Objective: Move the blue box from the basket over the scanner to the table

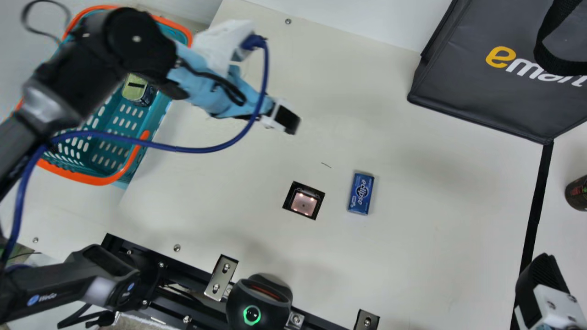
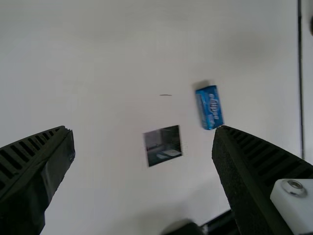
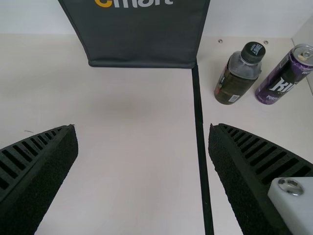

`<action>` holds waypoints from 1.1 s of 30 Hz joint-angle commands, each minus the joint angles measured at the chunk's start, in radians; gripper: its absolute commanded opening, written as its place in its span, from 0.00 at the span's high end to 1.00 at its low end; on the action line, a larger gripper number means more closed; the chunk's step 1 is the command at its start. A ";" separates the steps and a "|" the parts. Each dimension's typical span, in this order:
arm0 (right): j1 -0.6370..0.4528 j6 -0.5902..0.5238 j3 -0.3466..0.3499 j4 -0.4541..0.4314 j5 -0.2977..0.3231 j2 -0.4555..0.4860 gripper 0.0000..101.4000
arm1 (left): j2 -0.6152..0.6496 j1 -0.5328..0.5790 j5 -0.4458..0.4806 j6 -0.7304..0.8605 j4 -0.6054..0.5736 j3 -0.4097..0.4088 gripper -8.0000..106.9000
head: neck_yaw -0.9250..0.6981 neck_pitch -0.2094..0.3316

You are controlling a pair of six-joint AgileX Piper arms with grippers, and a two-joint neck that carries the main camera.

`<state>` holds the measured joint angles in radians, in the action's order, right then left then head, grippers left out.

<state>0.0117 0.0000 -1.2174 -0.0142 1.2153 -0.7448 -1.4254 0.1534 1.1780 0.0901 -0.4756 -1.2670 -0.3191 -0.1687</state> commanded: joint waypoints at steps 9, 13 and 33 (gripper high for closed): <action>0.000 0.000 0.000 0.000 0.000 0.000 0.06 | 0.239 -0.015 -0.008 -0.089 0.291 0.036 0.15 | -0.002 0.030; 0.000 0.000 0.000 0.000 0.000 0.000 0.06 | 0.308 -0.010 -0.004 -0.143 0.381 0.037 0.15 | -0.002 0.030; 0.000 0.000 0.000 0.000 -0.001 0.000 0.06 | 0.375 -0.010 0.011 -0.184 0.438 0.034 0.15 | 0.254 0.030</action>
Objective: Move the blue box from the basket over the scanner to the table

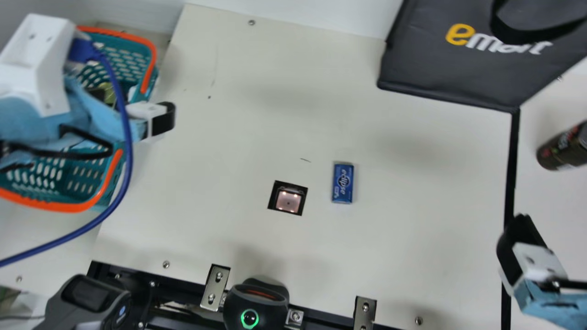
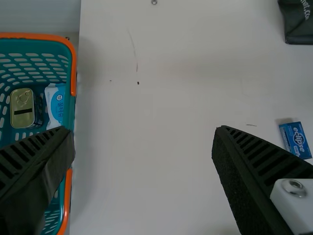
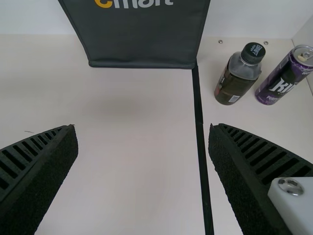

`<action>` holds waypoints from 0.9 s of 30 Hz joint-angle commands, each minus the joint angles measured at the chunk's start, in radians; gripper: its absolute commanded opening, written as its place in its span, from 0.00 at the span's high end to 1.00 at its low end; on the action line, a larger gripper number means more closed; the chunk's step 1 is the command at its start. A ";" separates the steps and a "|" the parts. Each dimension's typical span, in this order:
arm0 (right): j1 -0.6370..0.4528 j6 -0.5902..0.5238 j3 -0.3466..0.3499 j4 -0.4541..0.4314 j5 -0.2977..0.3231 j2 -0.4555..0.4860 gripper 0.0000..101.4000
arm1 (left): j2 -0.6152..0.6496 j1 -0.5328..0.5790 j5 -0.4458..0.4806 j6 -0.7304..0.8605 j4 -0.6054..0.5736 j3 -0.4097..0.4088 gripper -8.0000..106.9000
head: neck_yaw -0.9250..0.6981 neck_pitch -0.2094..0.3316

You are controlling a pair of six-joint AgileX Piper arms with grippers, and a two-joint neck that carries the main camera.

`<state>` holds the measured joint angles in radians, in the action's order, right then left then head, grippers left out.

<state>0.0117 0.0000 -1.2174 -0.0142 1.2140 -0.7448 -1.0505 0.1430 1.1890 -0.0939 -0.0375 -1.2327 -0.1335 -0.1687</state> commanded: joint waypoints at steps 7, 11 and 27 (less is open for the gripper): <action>0.000 0.000 0.000 0.000 0.000 0.000 0.06 | 0.000 0.000 0.000 0.000 0.000 0.000 0.15 | 0.161 0.030; 0.000 0.000 0.000 0.000 -0.001 -0.001 0.06 | 0.000 0.000 0.000 0.000 0.000 0.000 0.15 | 0.161 0.030; 0.256 -0.021 -0.074 -0.068 -0.017 -0.205 0.06 | 0.000 0.000 0.000 0.000 0.000 0.000 0.15 | 0.161 0.030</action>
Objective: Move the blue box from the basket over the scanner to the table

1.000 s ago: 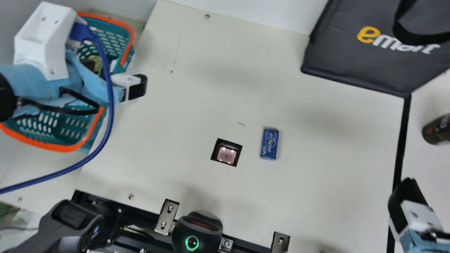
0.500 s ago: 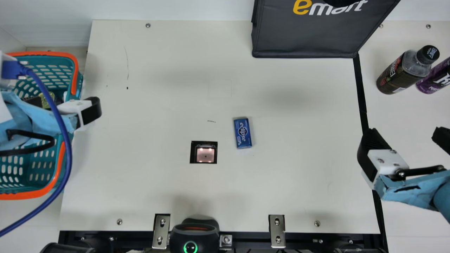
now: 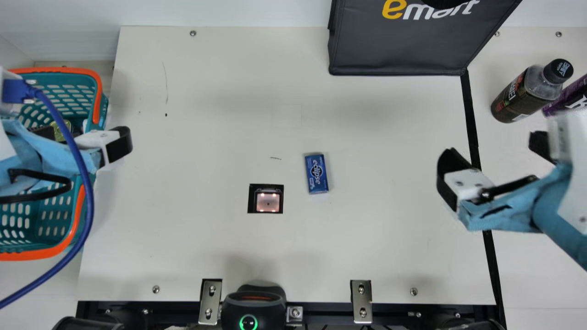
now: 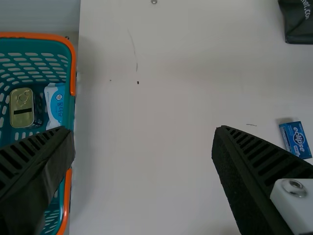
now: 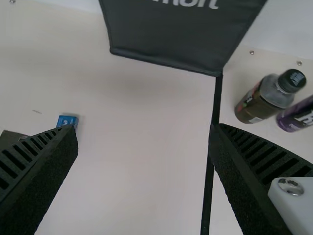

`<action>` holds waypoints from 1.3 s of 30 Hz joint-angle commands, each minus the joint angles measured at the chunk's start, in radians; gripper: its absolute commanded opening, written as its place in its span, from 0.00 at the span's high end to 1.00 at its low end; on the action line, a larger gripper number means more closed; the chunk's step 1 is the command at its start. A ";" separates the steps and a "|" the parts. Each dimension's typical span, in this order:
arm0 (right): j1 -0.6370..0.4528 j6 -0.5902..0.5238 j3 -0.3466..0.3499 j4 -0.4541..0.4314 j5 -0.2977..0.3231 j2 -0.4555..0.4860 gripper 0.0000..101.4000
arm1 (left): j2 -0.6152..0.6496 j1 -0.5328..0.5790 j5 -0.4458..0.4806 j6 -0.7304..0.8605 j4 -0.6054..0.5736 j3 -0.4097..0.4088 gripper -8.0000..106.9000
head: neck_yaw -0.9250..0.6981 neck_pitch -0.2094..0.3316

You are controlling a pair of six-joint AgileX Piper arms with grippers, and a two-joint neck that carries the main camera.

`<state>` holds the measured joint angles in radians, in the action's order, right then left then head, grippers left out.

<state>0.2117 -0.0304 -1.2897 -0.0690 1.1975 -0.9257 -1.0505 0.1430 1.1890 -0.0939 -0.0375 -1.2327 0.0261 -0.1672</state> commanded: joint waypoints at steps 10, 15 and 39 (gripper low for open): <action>0.333 0.200 -0.014 -0.124 -0.011 -0.188 0.06 | 0.000 0.000 0.000 0.000 0.000 0.000 0.15 | 0.001 0.029; 0.436 0.314 -0.006 -0.148 -0.026 -0.271 0.06 | 0.000 0.000 0.000 0.000 0.000 0.000 0.15 | 0.001 0.029; 0.571 0.698 0.114 -0.165 -0.233 -0.653 0.06 | 0.000 0.000 0.000 0.000 0.000 0.000 0.15 | 0.001 0.029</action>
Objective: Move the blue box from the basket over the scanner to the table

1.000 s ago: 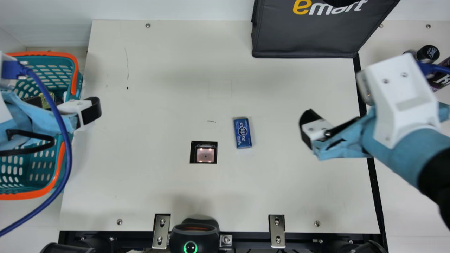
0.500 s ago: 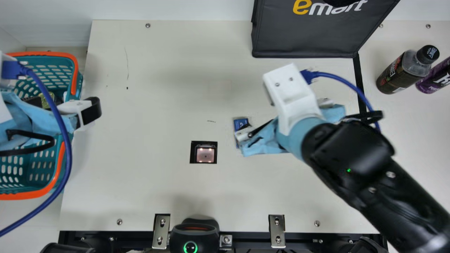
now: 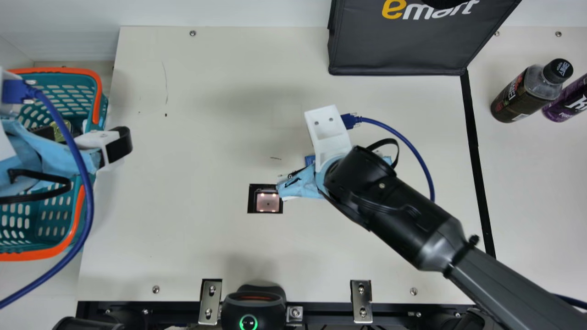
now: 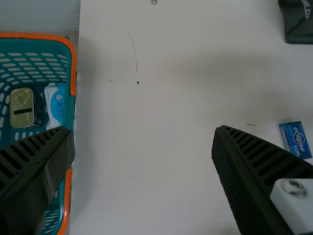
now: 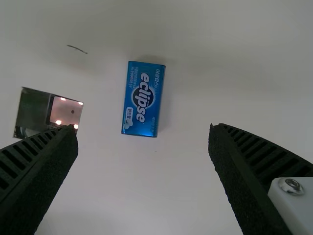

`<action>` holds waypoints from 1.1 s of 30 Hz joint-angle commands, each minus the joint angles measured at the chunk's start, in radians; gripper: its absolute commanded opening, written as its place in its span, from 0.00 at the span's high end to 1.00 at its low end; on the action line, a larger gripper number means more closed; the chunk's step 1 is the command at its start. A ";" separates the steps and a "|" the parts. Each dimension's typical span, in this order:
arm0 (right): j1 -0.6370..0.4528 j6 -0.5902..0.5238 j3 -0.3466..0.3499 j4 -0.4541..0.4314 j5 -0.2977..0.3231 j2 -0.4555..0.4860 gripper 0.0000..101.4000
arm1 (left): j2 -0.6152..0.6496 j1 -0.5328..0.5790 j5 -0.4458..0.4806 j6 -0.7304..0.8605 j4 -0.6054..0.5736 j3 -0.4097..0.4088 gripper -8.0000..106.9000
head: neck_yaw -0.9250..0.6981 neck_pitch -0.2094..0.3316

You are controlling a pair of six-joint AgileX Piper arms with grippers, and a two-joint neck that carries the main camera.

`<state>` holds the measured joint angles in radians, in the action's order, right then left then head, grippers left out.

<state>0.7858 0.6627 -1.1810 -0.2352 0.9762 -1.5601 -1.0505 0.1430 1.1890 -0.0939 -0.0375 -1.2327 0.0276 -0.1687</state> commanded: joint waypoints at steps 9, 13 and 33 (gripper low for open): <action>-0.032 0.024 0.040 0.018 -0.097 -0.104 0.06 | 0.000 0.000 0.000 0.000 0.000 0.000 0.15 | 0.000 0.030; -0.043 0.019 0.041 0.038 -0.124 -0.131 0.06 | 0.000 0.000 0.000 0.000 0.000 0.000 0.15 | 0.000 0.030; -0.071 0.029 -0.005 0.068 -0.151 -0.227 0.06 | 0.000 0.000 0.000 0.000 0.000 0.000 0.15 | 0.000 0.030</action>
<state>0.7151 0.6887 -1.1850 -0.1655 0.8231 -1.7846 -1.0505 0.1430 1.1890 -0.0939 -0.0375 -1.2327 0.0276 -0.1672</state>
